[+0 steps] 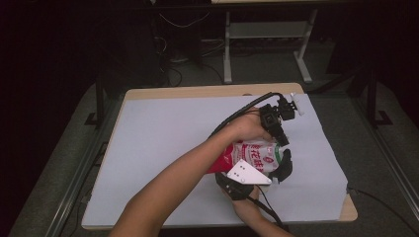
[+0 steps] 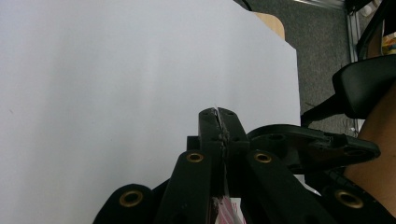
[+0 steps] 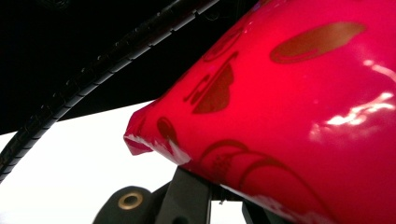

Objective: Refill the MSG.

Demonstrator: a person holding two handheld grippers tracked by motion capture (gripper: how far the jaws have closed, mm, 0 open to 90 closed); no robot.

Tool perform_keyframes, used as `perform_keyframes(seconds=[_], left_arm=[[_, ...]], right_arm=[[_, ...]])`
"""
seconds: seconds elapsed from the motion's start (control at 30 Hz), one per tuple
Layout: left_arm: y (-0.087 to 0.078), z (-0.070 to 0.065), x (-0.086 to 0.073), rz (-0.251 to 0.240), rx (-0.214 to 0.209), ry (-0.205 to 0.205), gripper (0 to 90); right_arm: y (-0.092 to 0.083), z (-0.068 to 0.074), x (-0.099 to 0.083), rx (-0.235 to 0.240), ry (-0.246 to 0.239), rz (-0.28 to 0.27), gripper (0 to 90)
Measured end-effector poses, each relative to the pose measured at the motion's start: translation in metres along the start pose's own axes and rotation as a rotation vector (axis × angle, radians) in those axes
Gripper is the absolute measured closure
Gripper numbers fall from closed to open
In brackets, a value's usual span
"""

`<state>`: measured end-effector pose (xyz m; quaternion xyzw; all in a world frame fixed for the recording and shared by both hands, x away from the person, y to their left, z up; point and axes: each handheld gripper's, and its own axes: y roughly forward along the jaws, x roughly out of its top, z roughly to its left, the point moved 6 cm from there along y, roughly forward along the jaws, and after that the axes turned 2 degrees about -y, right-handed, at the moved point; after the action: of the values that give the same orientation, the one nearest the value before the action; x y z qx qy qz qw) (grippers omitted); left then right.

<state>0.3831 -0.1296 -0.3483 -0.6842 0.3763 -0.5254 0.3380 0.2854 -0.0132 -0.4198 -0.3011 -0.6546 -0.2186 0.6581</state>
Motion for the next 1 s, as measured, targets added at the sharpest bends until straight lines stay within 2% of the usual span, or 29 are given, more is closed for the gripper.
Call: perform_keyframes(seconds=[1.0], left_arm=[[0.0031,0.0003,-0.0002,0.025,0.015,-0.005,89.8]], right_arm=[[-0.0007,-0.0005,0.0018,0.000,0.000,-0.010,90.0]])
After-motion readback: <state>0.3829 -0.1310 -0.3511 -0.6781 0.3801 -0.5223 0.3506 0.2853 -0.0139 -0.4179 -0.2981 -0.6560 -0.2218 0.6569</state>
